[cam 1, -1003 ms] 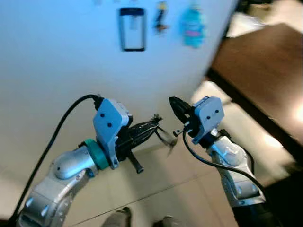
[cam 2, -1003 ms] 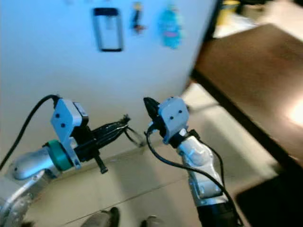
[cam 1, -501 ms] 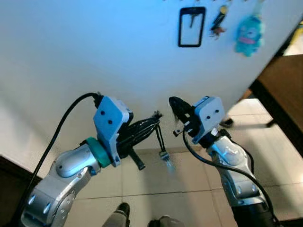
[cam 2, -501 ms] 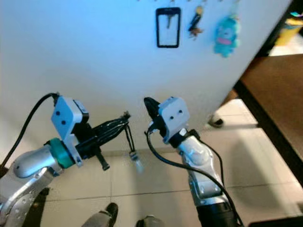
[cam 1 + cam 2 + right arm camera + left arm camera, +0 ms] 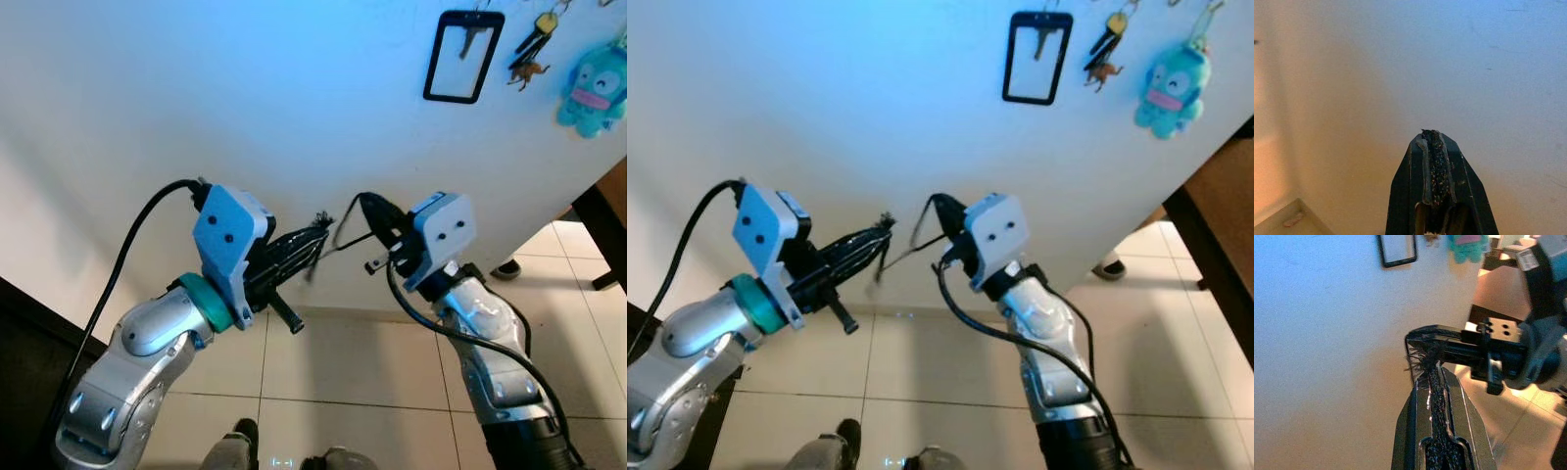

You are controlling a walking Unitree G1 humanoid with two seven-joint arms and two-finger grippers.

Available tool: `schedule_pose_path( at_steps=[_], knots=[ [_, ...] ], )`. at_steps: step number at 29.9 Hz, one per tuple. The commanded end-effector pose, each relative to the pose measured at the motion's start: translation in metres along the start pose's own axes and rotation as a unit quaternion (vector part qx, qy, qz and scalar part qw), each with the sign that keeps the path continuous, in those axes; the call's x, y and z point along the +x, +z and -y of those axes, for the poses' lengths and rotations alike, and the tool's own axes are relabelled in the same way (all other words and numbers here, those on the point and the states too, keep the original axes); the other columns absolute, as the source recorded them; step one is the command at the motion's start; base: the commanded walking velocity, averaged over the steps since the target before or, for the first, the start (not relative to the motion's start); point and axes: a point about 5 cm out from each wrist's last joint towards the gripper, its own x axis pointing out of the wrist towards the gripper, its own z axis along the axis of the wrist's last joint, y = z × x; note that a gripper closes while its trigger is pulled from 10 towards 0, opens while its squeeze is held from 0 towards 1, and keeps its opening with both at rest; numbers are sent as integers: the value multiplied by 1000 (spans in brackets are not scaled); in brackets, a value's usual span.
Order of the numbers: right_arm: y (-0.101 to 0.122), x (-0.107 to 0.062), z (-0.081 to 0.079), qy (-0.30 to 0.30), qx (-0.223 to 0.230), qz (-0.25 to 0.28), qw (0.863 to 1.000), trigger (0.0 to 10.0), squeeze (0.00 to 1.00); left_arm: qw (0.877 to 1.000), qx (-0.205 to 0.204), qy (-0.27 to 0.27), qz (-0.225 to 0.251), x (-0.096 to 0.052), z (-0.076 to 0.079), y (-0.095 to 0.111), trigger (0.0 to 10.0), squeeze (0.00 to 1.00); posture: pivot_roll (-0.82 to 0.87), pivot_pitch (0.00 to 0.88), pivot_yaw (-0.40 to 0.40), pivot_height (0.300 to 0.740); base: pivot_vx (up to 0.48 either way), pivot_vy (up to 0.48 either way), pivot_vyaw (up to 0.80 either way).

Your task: Hang keys on a hook

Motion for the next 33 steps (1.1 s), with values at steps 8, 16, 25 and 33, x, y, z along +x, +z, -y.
schedule_pose_path(
  at_steps=[8,16,25,33],
  knots=[
    [-3,-2,-4,0,14,-1,1000,10000,0,999,20,28,-5,2,-4,-4,10000,0,20,87,28,740,0,-120,0],
    [-3,-2,-4,0,16,0,1000,10000,0,999,20,44,-3,3,-7,-5,10000,0,21,88,29,740,0,-402,0],
    [-3,-3,-5,1,17,0,1000,10000,0,998,21,51,-2,4,-8,-5,10000,0,22,89,30,740,0,-419,0],
    [-3,-3,-5,1,17,-1,1000,10000,0,998,19,53,-2,4,-8,-5,10000,0,23,91,32,740,0,-416,0]
  ],
)
